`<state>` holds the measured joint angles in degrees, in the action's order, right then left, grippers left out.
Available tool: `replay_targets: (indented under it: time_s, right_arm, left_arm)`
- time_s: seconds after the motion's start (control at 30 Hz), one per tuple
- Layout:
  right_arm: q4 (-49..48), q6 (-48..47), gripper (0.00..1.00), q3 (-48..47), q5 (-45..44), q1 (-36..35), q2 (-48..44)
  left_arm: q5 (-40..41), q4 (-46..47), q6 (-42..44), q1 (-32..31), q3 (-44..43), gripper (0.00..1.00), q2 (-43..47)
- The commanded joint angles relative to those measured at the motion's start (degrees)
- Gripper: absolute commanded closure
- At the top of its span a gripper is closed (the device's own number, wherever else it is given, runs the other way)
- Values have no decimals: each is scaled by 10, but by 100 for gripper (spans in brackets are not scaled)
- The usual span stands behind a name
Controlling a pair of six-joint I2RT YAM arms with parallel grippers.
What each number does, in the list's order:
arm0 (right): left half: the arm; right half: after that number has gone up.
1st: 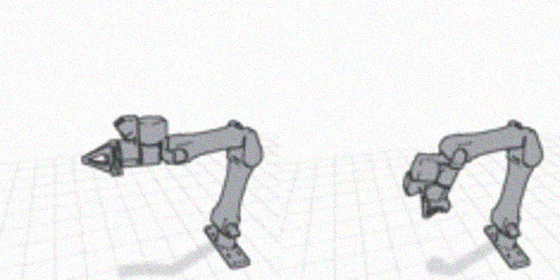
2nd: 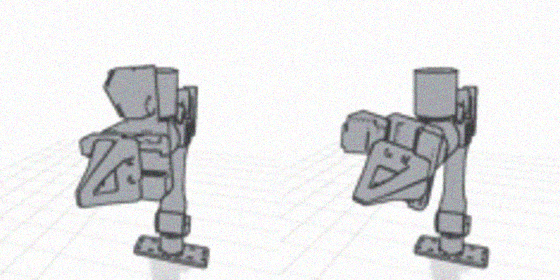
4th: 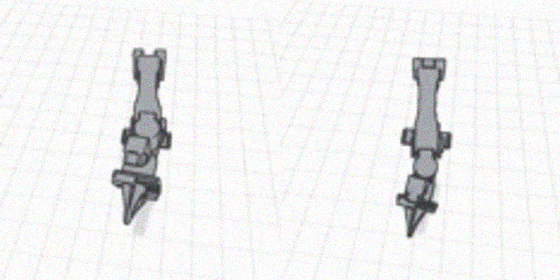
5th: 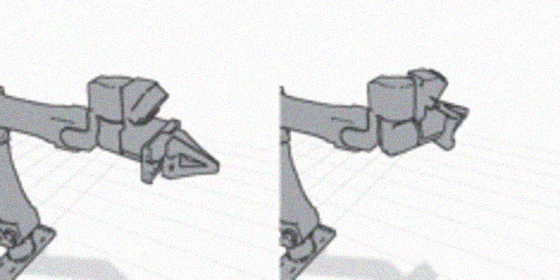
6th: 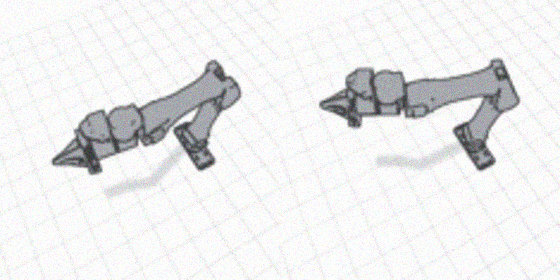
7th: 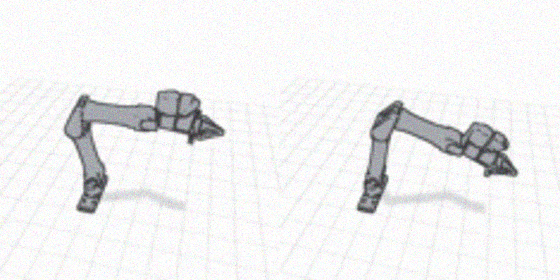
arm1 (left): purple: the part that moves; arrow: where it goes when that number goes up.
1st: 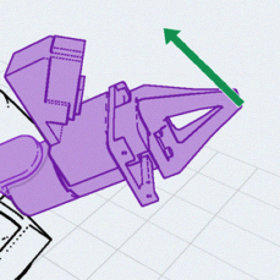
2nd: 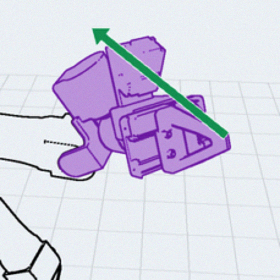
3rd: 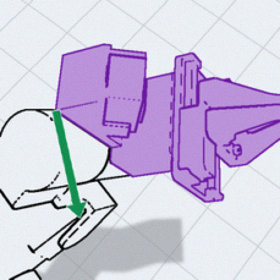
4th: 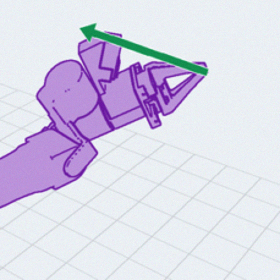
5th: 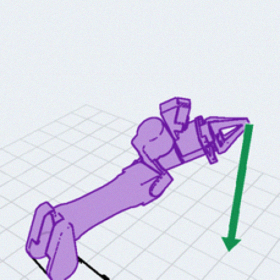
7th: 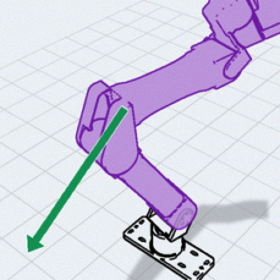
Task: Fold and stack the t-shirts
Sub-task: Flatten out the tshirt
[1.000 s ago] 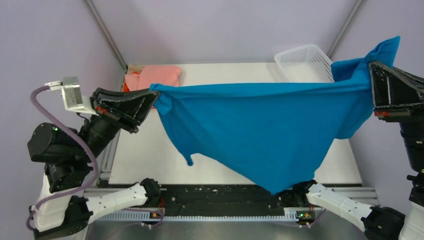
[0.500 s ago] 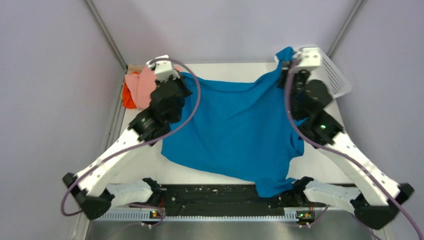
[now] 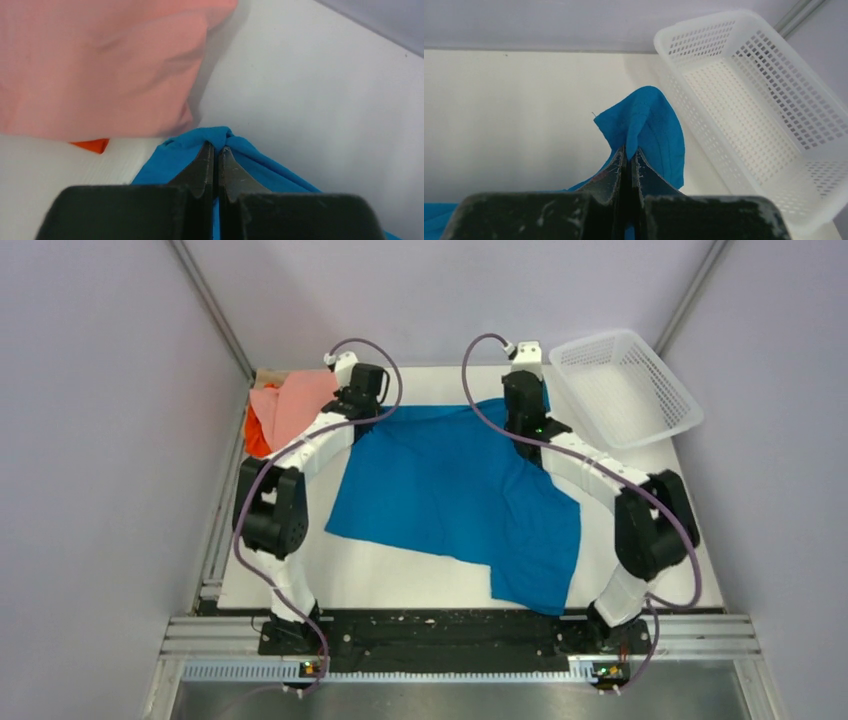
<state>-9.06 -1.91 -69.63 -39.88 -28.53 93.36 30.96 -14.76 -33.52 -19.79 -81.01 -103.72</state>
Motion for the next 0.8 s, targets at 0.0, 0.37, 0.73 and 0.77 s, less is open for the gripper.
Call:
replay_targets:
  time_s: [0.0, 0.37, 0.73, 0.77]
  right_arm:
    - [-61, -1, 100, -95, 8, 22, 98]
    - [112, -1, 15, -455, 178, 87, 362]
    - [143, 132, 1, -130, 249, 86, 84]
    - [142, 160, 1, -82, 266, 86, 65]
  left_arm:
    - [-53, 31, -22, 31, -118, 100, -87]
    - [-99, -87, -15, 69, -404, 1, -259]
    - [-198, -1, 2, 53, -107, 1, -71]
    - [-211, -4, 2, 51, -90, 1, -66]
